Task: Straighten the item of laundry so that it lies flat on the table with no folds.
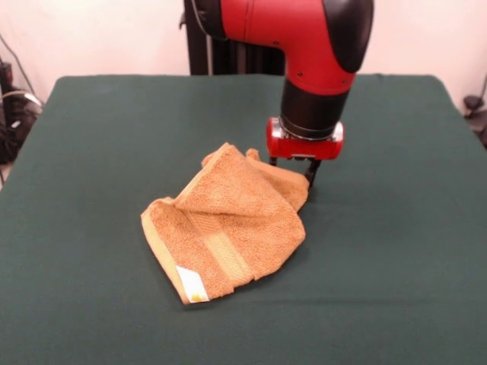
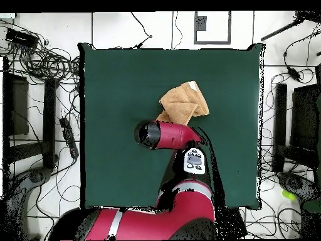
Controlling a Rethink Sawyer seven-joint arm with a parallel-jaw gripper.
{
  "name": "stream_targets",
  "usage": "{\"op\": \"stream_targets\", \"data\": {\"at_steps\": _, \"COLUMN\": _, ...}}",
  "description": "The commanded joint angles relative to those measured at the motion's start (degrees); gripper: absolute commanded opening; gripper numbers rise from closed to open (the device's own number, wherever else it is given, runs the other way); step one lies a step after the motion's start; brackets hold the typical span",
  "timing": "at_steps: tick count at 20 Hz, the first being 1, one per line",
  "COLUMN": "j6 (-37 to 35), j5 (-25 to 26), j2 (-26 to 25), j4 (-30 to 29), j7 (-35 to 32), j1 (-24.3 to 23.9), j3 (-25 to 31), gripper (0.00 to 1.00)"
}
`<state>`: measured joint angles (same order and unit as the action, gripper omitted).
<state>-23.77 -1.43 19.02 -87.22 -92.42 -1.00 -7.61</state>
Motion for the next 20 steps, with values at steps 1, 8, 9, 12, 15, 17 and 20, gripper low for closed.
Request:
{"op": "stream_targets", "data": {"at_steps": 1, "j6": 38.1, "j5": 2.5, "j2": -29.4, "j4": 14.0, "j7": -13.2, "j1": -7.1, "j3": 3.3, "gripper": 1.00}}
{"op": "stream_targets", "data": {"at_steps": 8, "j6": 34.2, "j5": 0.5, "j2": -25.8, "j4": 9.2, "j7": -15.9, "j1": -5.5, "j3": 3.2, "gripper": 1.00}}
{"op": "stream_targets", "data": {"at_steps": 9, "j6": 33.6, "j5": 0.8, "j2": -25.2, "j4": 8.6, "j7": -15.7, "j1": -6.0, "j3": 4.0, "gripper": 1.00}}
{"op": "stream_targets", "data": {"at_steps": 12, "j6": 32.4, "j5": 0.8, "j2": -23.6, "j4": 6.4, "j7": -16.0, "j1": -6.0, "j3": 4.7, "gripper": 1.00}}
{"op": "stream_targets", "data": {"at_steps": 15, "j6": 33.0, "j5": 0.7, "j2": -22.2, "j4": 4.4, "j7": -17.1, "j1": -4.9, "j3": 4.2, "gripper": 1.00}}
{"op": "stream_targets", "data": {"at_steps": 17, "j6": 34.5, "j5": 1.1, "j2": -21.5, "j4": 3.2, "j7": -17.8, "j1": -3.8, "j3": 3.4, "gripper": 1.00}}
{"op": "stream_targets", "data": {"at_steps": 20, "j6": 35.4, "j5": 0.8, "j2": -19.9, "j4": 0.9, "j7": -19.2, "j1": -1.2, "j3": 1.3, "gripper": 1.00}}
